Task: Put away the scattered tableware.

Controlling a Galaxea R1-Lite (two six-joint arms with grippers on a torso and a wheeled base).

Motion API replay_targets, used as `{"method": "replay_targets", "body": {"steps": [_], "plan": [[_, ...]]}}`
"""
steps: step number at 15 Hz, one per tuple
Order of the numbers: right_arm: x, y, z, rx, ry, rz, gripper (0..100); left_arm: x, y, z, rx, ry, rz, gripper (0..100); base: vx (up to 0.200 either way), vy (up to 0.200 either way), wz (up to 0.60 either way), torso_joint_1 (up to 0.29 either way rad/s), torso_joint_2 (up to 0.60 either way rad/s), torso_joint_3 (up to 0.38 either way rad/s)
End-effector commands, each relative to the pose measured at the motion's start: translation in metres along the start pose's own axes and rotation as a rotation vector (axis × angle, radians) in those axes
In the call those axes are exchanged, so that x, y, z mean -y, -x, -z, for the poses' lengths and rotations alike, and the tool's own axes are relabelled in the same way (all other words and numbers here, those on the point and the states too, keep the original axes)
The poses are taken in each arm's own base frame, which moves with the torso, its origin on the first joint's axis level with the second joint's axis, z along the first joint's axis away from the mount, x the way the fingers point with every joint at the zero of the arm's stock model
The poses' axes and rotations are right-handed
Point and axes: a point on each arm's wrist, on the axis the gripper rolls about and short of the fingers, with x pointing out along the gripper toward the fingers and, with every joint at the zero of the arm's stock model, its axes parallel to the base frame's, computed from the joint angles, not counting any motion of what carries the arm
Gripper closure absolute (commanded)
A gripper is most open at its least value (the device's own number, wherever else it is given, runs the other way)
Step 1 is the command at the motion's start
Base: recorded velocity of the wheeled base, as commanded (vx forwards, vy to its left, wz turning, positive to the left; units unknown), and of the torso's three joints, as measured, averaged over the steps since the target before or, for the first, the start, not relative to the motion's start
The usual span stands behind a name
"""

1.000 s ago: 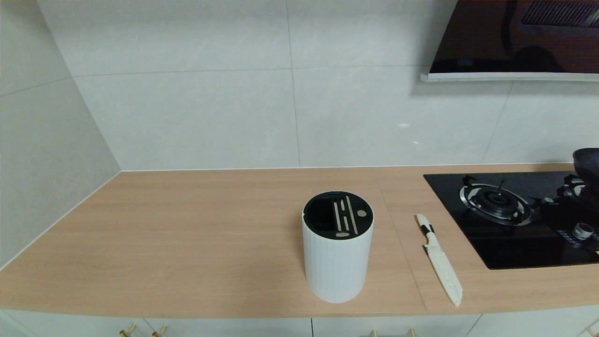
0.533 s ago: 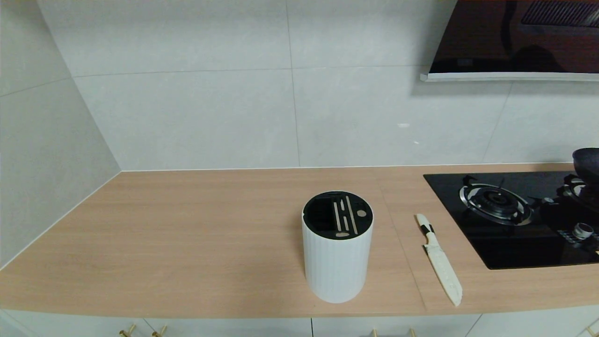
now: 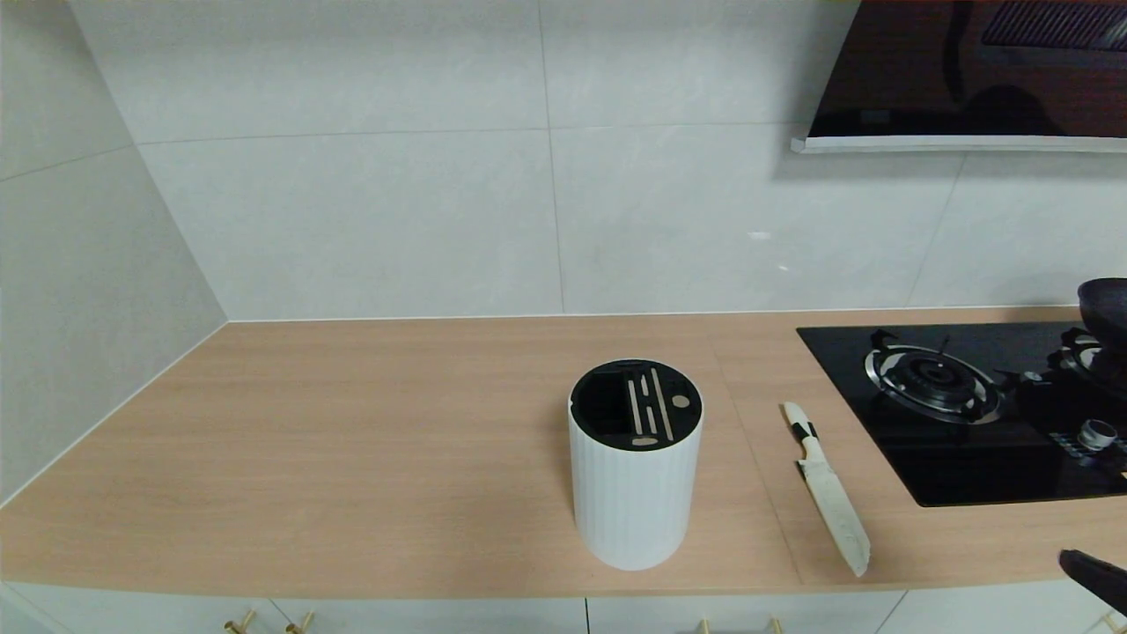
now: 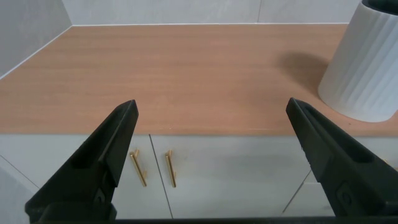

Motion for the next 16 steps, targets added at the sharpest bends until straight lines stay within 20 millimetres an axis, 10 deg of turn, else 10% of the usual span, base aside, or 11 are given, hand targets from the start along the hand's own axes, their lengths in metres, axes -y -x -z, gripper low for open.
{"method": "replay_targets", "body": {"steps": [1,7,16], "plan": [[0.003,-0.084,-0.02,-0.19,0.008,-0.023,0,0.0,0.0,0.0,0.0,0.0,-0.001,0,0.0,0.0,0.0,0.0,0.0,0.0],[0.012,-0.179,-0.015,-0.274,0.002,-0.005,0,0.0,0.0,0.0,0.0,0.0,-0.001,0,0.0,0.0,0.0,0.0,0.0,0.0],[0.029,-0.273,0.052,-0.348,0.023,0.128,0,0.0,0.0,0.0,0.0,0.0,-0.001,0,0.0,0.0,0.0,0.0,0.0,0.0]]}}
